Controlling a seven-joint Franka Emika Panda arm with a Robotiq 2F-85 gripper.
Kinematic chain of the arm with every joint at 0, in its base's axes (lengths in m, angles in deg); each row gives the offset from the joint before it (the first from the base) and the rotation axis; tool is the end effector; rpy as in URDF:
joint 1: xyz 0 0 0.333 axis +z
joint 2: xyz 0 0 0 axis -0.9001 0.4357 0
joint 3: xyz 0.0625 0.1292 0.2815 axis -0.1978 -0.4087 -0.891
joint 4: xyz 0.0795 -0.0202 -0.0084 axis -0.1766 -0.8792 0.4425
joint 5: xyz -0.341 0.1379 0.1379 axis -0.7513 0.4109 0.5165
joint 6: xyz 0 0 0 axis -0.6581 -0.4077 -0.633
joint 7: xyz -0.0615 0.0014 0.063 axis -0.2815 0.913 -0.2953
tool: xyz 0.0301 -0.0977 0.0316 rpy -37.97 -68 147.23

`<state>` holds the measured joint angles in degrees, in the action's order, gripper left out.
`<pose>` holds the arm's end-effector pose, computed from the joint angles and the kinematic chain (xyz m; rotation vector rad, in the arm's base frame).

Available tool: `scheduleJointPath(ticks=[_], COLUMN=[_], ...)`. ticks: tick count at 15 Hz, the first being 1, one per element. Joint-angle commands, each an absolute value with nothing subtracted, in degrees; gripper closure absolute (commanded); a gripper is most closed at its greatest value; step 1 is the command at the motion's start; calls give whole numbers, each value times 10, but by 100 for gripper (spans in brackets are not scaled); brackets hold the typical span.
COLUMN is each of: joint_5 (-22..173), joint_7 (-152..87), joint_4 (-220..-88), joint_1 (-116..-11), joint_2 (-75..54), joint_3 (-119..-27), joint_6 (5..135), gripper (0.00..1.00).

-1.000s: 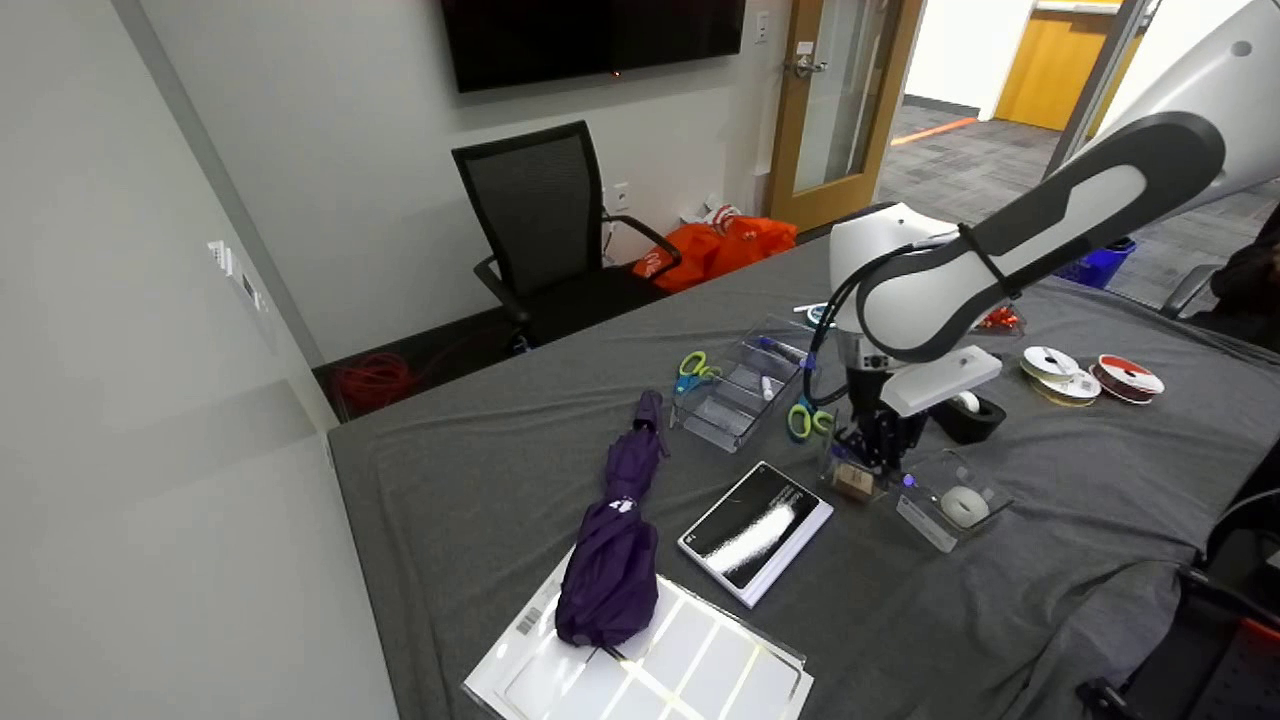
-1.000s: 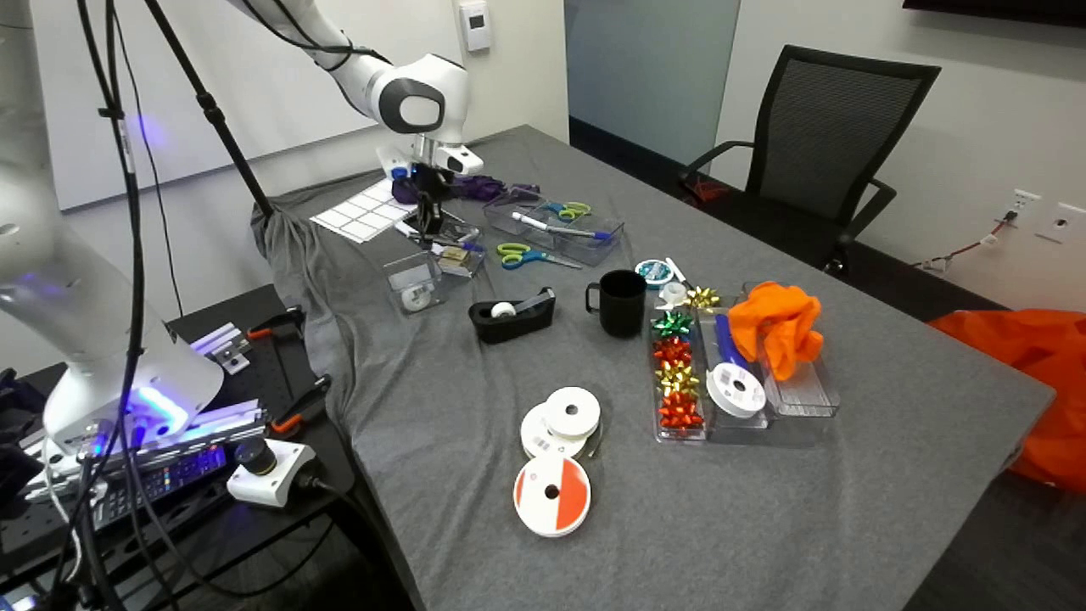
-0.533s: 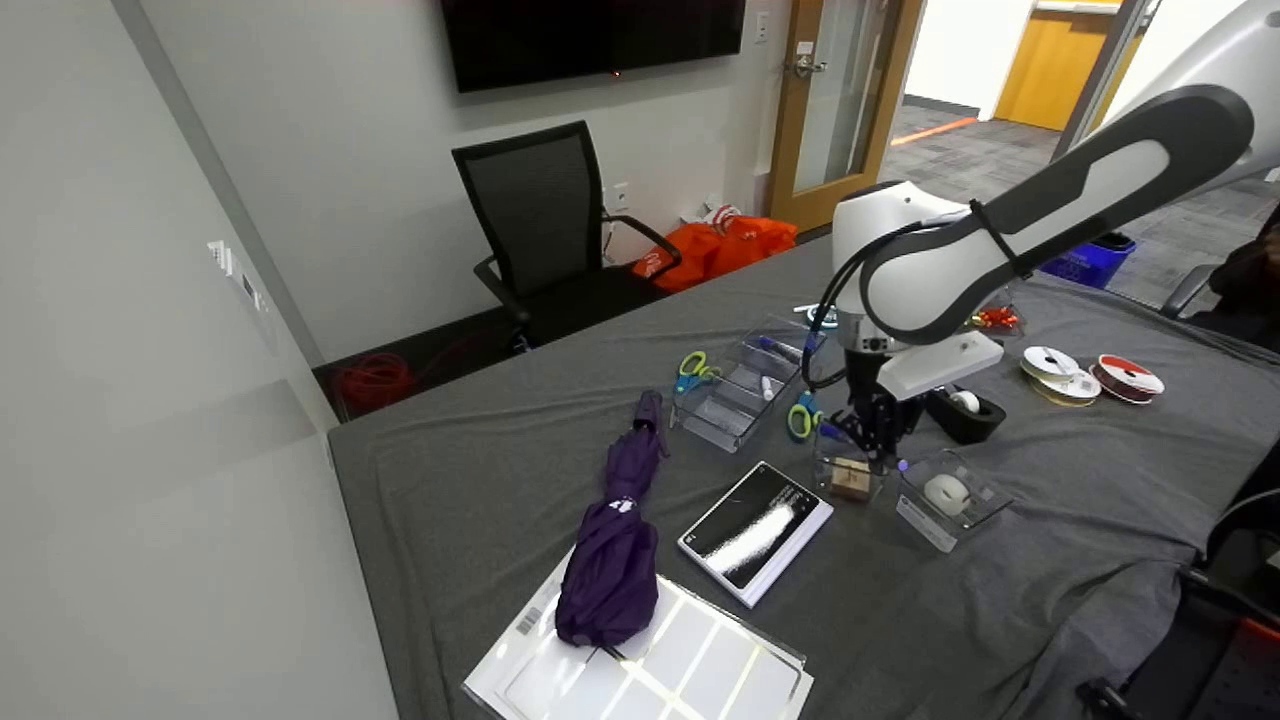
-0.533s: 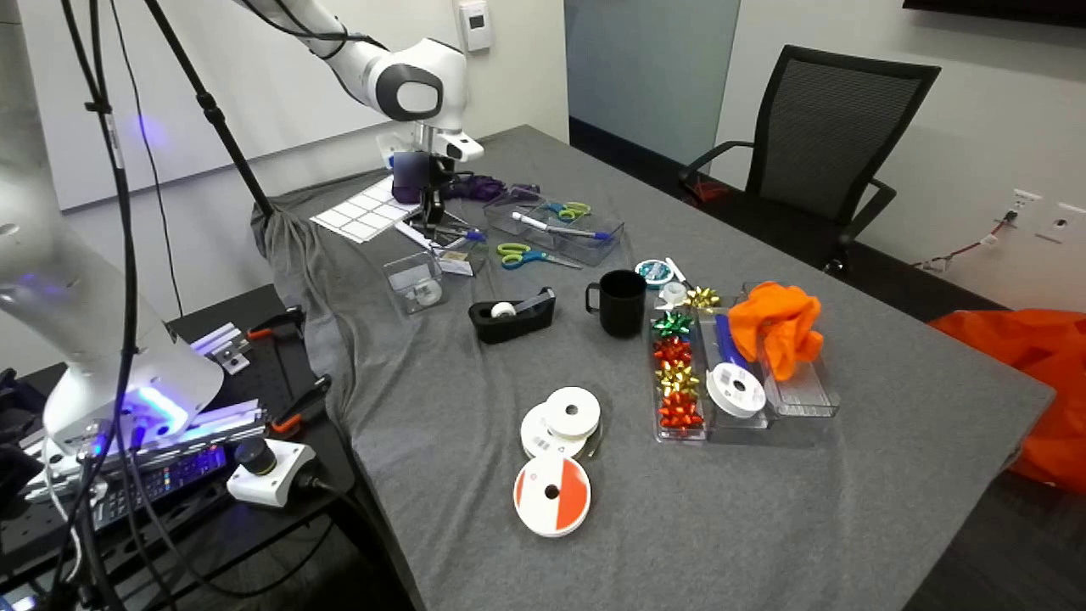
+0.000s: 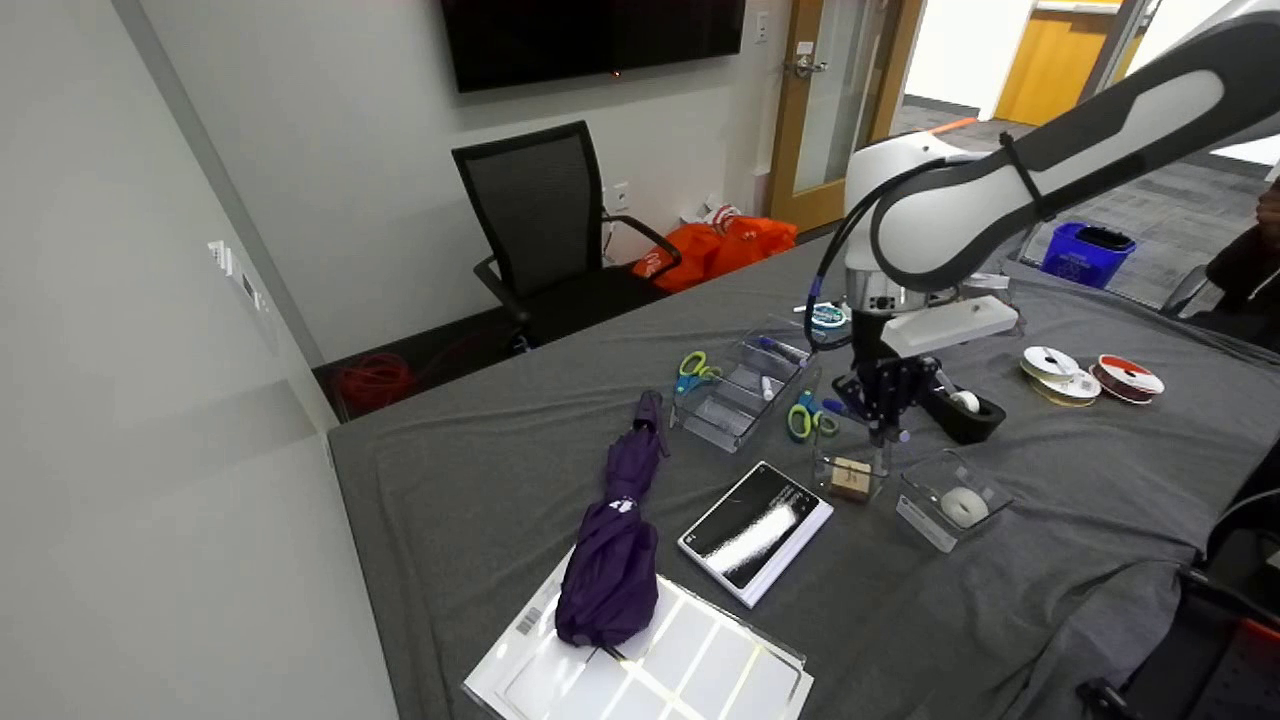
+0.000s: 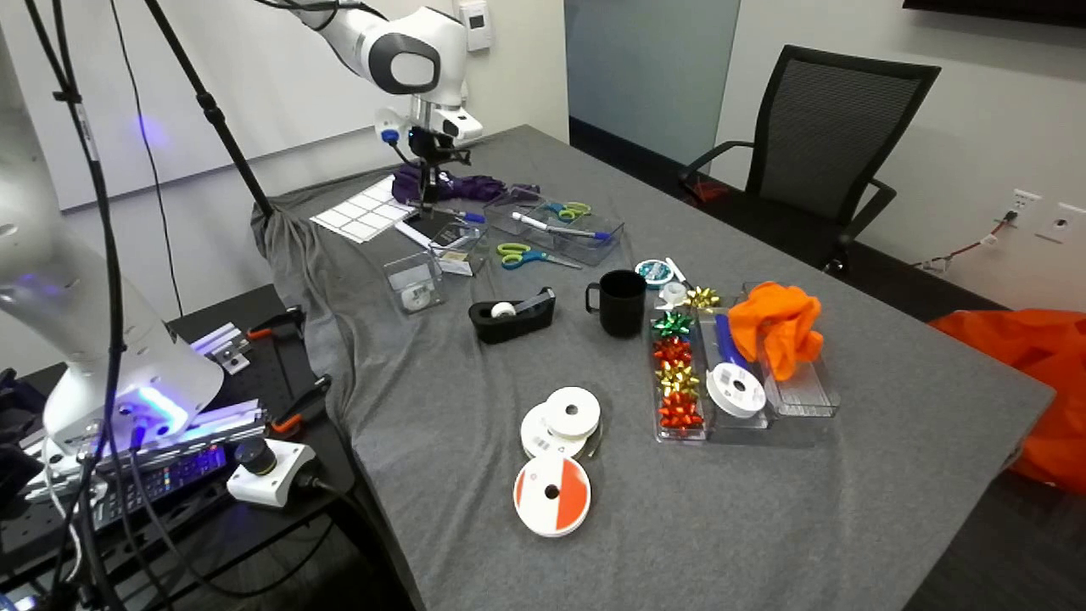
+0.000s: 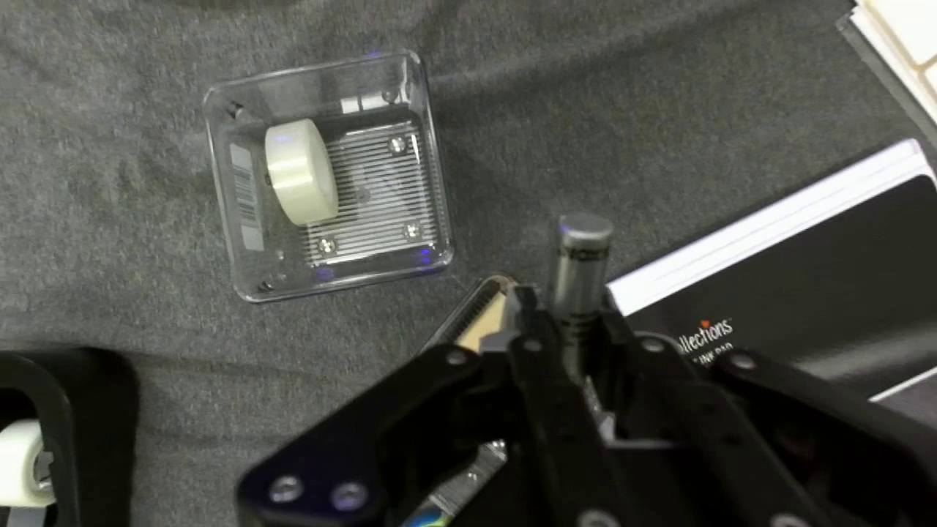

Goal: Take the marker out of the clear box and put it into the object with three compartments

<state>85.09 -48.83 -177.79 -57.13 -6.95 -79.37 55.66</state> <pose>0.5559 0.0968 0.2525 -3.0547 0.4268 0.4745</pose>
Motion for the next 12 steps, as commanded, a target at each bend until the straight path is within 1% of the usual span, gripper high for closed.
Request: scheduleJointPath(ticks=[1,6,12], joint_5=[891,929,961], joint_7=[-492,-538,-637], joint_4=[-1764,-1684,-1523], joint_1=[-586,-597,-616], joint_2=[-94,-56,43], joint_3=[-791,-780,-755], joint_6=[543,545,489], gripper=[96,96,96])
